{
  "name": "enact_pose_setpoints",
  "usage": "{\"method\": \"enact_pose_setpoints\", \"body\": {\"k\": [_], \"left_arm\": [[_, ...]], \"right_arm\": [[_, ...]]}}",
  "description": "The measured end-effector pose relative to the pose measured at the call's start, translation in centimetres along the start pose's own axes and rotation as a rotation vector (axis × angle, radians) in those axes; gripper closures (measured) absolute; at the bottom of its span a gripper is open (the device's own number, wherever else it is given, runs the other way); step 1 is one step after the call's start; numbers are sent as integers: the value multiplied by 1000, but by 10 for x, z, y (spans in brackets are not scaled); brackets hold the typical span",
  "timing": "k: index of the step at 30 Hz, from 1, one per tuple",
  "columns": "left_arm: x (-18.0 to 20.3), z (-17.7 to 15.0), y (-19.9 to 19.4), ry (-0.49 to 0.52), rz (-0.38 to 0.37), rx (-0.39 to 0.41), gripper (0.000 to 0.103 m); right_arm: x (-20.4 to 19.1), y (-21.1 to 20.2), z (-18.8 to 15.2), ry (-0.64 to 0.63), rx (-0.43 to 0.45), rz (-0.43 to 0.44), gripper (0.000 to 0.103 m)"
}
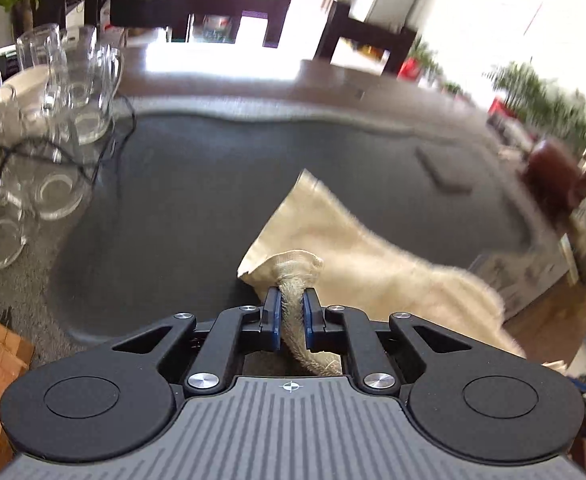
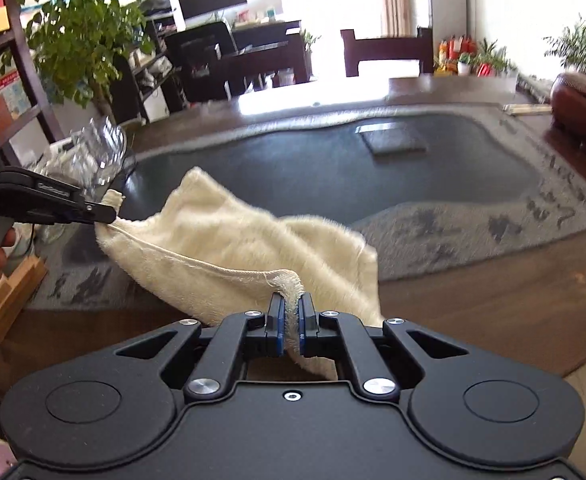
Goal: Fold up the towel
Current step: 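Lift the towel with both grippers and shake it open, then lay the towel flat on the tray and open both grippers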
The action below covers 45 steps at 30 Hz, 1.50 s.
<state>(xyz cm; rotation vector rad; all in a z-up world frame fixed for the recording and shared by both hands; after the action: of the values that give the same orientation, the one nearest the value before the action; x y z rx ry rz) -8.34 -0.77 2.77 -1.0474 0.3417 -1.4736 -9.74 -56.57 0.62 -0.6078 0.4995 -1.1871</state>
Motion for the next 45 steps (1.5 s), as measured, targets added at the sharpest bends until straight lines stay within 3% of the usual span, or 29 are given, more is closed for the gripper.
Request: {"method": "enact_pose_setpoints", "body": {"k": [6, 14, 24, 31, 37, 45], "left_arm": [[25, 36, -7, -9, -68, 74, 92], [85, 114, -12, 71, -121, 215, 92], [143, 199, -3, 118, -142, 324, 92], [170, 251, -3, 120, -144, 407, 92], [173, 254, 3, 134, -132, 431, 92], [126, 175, 36, 146, -80, 312, 92]], "right_arm": [[17, -2, 38, -20, 81, -51, 96], [51, 3, 107, -7, 195, -93, 96], [91, 25, 203, -64, 277, -168, 96], [104, 37, 251, -112, 357, -220, 96], [103, 46, 256, -136, 378, -259, 96], [84, 67, 187, -166, 252, -223, 96]]}}
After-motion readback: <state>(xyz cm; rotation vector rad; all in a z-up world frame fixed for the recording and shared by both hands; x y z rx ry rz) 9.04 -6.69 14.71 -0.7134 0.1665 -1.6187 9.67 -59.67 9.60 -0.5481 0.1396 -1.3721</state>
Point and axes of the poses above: each gripper's, at about its wrist camera, not at the fingertips, and y roughly the way its jaws point, x to its right, z to its top, the point moved 5 cm from there along y, roughly the way its jaws point, and after that the axes turned 9 degrees about -y, right-handed, at the moved point
